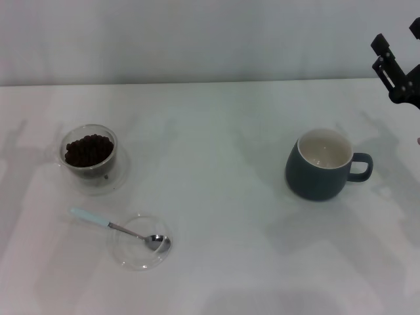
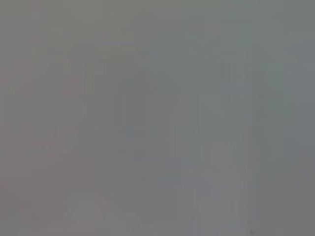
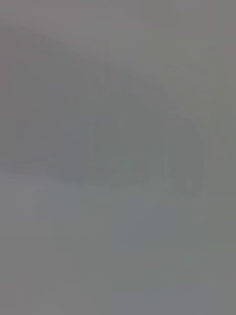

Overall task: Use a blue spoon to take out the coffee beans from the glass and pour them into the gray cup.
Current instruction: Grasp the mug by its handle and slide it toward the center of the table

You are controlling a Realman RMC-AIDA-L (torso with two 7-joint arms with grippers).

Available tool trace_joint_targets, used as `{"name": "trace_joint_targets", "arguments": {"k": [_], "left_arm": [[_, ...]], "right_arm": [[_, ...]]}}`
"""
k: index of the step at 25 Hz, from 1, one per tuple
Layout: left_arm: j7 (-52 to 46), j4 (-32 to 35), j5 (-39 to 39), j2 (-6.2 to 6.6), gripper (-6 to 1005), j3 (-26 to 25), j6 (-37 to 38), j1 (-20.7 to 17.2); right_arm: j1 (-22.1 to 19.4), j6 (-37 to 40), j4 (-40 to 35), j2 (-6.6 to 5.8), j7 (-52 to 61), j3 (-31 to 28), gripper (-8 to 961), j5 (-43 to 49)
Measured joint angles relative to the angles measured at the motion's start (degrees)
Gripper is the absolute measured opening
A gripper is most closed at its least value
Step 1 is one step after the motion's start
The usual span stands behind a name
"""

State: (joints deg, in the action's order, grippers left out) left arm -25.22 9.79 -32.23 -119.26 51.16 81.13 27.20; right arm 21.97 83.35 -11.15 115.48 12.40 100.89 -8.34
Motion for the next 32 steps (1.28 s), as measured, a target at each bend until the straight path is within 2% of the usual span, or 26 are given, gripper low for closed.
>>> {"name": "trace_joint_targets", "arguments": {"k": [16, 22, 32], "left_arm": [[0.0, -0.41, 0.28, -0.04, 775, 0.37, -0.03, 0.44], [-0.39, -0.39, 0.27, -0.17, 774, 0.42, 1.65, -1.01], [-1.12, -0.5, -0.21, -0.1, 774, 0.55, 6.81, -6.06]], "right_arm": [[-0.13, -0.34, 0.56, -0.17, 0.02, 0.0, 678, -1.21], [-0.56, -0.11, 0.67, -0.2, 0.03, 0.0, 678, -1.21], [-6.71, 1.21, 0.24, -0.63, 0.81, 0.33, 677, -0.6]]}}
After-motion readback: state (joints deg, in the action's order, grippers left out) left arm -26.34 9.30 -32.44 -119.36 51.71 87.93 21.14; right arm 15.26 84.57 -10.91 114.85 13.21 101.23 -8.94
